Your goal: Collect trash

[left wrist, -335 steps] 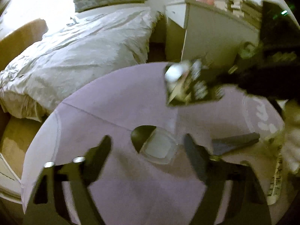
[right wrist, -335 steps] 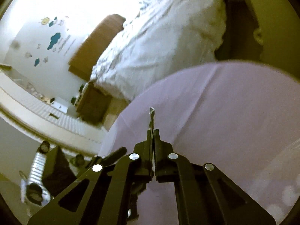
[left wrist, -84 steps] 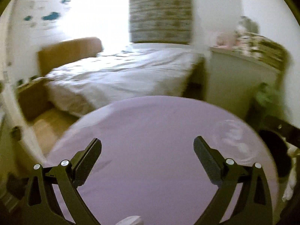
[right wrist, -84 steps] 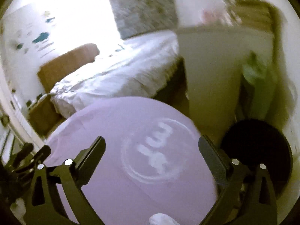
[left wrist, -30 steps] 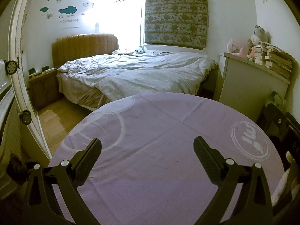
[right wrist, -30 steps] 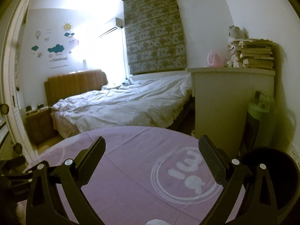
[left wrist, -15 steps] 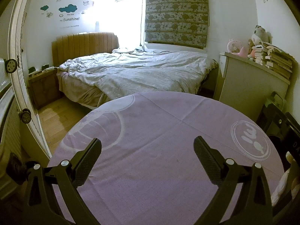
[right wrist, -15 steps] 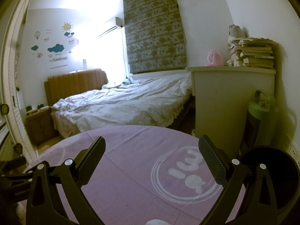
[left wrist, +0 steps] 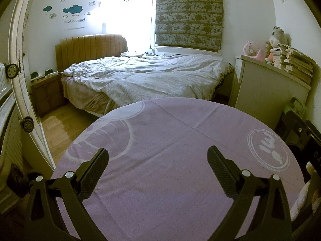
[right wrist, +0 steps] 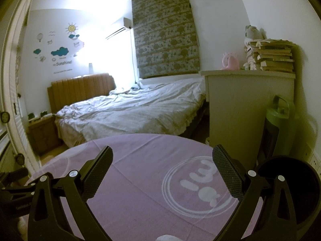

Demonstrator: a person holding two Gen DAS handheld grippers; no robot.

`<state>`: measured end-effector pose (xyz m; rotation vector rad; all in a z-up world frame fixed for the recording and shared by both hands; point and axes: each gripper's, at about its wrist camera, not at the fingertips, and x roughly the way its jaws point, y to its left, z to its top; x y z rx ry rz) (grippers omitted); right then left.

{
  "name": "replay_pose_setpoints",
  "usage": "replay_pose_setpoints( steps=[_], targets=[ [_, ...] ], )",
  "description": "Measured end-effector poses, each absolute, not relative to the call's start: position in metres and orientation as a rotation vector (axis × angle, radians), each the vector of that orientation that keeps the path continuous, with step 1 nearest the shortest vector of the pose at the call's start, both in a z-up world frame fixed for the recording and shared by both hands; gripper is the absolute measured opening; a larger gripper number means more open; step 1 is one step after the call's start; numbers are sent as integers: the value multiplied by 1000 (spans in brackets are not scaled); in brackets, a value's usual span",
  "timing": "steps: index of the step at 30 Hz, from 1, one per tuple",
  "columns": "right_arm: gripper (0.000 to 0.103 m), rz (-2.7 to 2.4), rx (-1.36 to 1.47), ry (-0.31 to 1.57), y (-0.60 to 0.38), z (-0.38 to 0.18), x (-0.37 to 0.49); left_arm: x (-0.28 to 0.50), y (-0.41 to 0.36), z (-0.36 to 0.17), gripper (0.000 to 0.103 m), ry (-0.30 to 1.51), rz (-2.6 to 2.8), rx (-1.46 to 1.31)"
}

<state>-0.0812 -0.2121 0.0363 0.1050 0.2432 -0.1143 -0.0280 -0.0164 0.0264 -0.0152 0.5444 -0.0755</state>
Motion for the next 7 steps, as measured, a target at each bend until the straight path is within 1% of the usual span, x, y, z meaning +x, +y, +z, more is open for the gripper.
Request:
replay_pose_setpoints(
  steps=[7],
  targets=[
    [98, -114, 105, 244, -211, 37, -81, -28, -13, 24, 98, 549, -72, -20]
  ],
)
